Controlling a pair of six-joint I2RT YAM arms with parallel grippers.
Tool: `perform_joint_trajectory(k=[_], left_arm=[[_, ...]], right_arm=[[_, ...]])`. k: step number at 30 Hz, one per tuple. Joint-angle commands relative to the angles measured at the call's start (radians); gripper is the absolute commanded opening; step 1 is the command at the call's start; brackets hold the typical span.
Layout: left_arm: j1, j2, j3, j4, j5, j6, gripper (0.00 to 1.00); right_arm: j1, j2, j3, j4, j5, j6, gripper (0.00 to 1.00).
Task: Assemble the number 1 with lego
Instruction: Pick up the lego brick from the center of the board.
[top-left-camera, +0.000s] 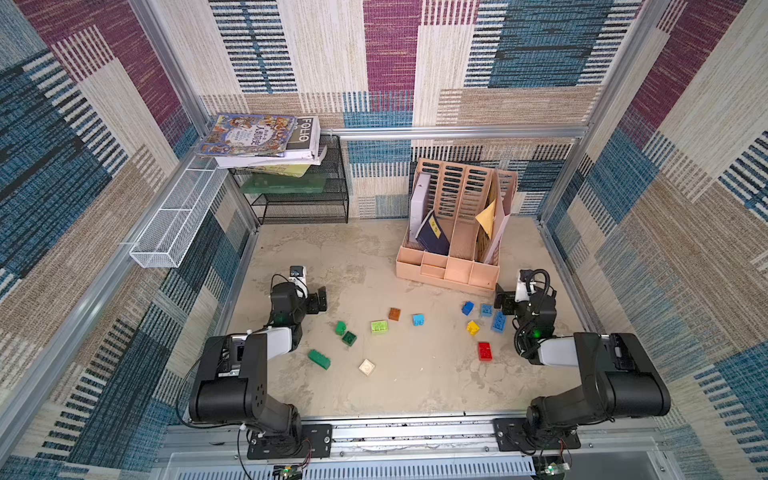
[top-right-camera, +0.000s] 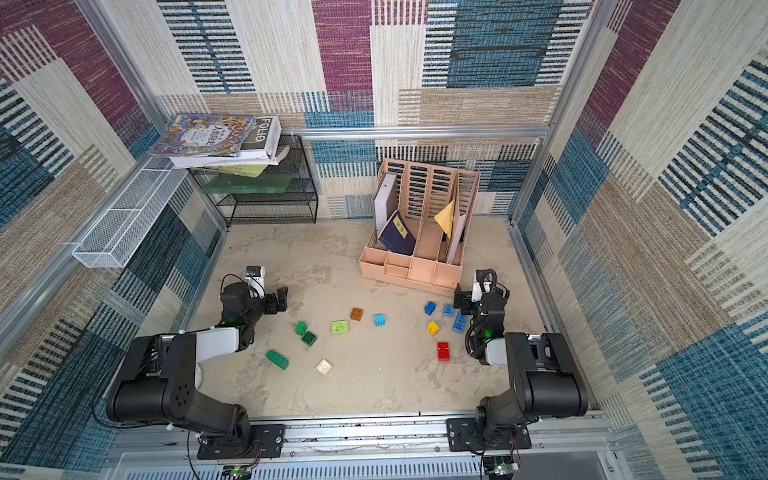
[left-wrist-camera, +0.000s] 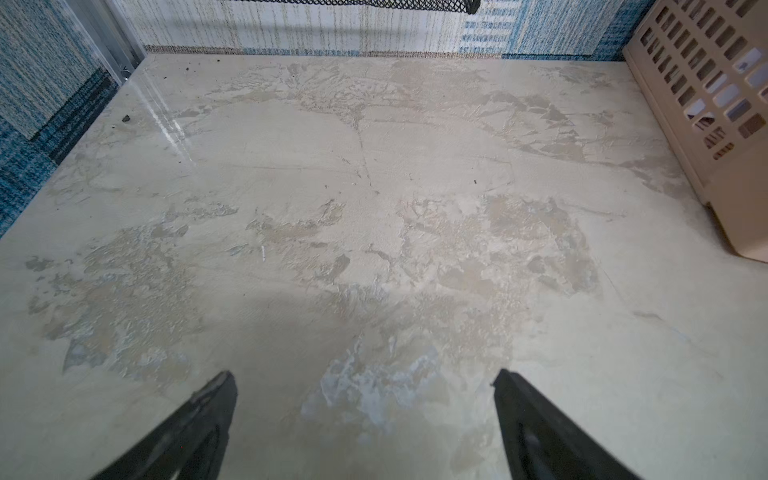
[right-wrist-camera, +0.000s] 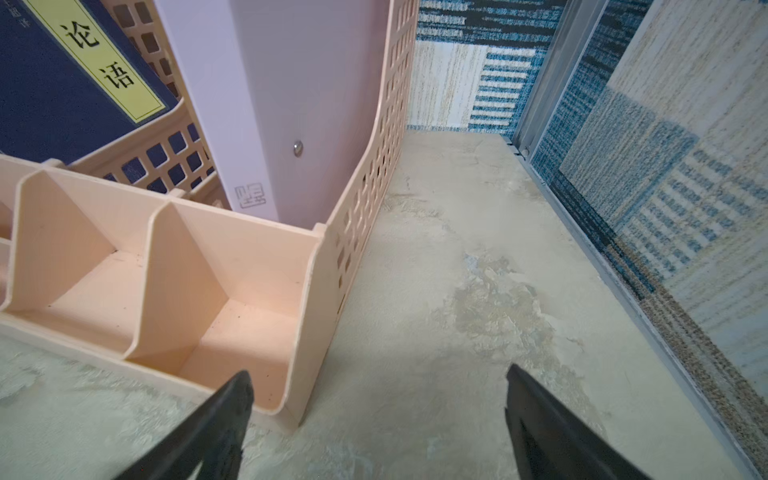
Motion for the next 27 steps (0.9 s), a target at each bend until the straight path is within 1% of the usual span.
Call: perform_joint_trajectory(k=[1,18,20,22,24,27], left_arm=[[0.0,0.0,0.005,0.023,0.009,0.0,0.99],[0.002,-0.001,0.002,0.027,0.009,0.0,0.99],[0.001,-0.007,-0.008,0.037,-0.006,-0.003,0.99],[0.0,-0.053,-0.012,0.018,-0.046,-0.02,0.99],[0.0,-0.119,0.026,-0.117,-0.088,-0.037,0.99],[0.002,-0.2,0.096,-0.288,-0.126,-0.039,0.99]], right_arm=[[0.002,0.0,0.002,0.048,0.002,-0.009,0.95],[-0.002,-0.002,0.002,0.048,-0.005,-0.009,0.95],[-0.002,-0.014,0.004,0.037,-0.005,-0.009,0.95],[0.003,-0.084,0.037,-0.071,0.015,-0.003,0.95],[0.001,-0.173,0.118,-0.297,0.073,0.047,0.95],[-0.016,-0.242,0.249,-0.631,0.129,0.111,0.95]])
